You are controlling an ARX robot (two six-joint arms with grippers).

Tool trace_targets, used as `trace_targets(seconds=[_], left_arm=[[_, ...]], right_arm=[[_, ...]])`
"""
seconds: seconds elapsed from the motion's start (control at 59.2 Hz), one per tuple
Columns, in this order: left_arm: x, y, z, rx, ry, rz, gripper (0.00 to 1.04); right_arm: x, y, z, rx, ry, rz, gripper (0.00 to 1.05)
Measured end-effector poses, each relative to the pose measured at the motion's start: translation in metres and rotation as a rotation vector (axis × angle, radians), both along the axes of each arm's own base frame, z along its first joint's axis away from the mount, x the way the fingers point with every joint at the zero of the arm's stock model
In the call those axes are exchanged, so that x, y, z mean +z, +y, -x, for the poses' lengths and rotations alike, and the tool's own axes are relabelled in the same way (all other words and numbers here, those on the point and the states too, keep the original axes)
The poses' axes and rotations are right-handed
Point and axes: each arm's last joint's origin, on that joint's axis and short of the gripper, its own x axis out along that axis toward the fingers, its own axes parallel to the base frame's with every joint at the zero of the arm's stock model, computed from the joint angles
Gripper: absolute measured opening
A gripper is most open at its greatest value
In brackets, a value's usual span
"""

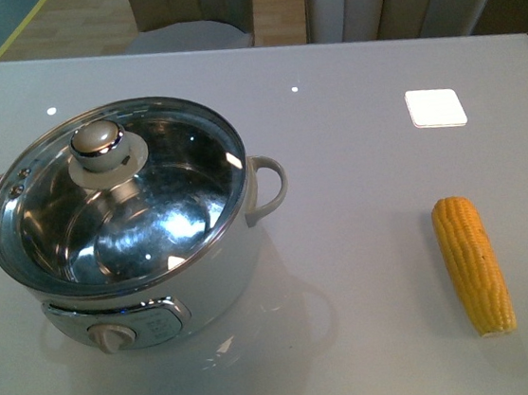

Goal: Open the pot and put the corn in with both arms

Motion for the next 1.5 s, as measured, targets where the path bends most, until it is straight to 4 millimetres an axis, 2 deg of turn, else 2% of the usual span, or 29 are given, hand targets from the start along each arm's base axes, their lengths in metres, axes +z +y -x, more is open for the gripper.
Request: trace_targets(seconds=[0.676, 0.811, 0.963, 1.115, 1.318, 1.42, 1.47, 1.504], left_arm=[[0.0, 0.0, 0.0, 0.002, 0.003, 0.002, 0.98], [0.001, -0.003, -0.006, 0.046, 0.36, 0.045, 0.98], [0.013, -0.013, -0.03, 0.001, 0.385, 0.037, 0.98], [0.017, -0.026, -0.067, -0.047, 0.358, 0.025, 0.98], [-0.001, -0.046, -0.127, -0.073, 0.34, 0.002, 0.98], [-0.015, -0.055, -0.156, -0.084, 0.353, -0.008, 0.98], [-0.03, -0.062, -0.174, -0.09, 0.386, -0.017, 0.98], [-0.035, -0.064, -0.179, -0.092, 0.397, -0.02, 0.98]], right_arm=[[0.0, 0.0, 0.0, 0.0, 0.0, 0.0, 0.96], [0.0, 0.0, 0.0, 0.0, -0.001, 0.0, 0.96], [0.0, 0.0, 0.0, 0.0, 0.0, 0.0, 0.96], [0.0, 0.0, 0.0, 0.0, 0.0, 0.0, 0.96], [0.0, 0.0, 0.0, 0.0, 0.0, 0.0, 0.96], [0.0, 0.0, 0.0, 0.0, 0.0, 0.0, 0.96], [0.0, 0.0, 0.0, 0.0, -0.001, 0.0, 0.96], [0.0, 0.0, 0.0, 0.0, 0.0, 0.0, 0.96]])
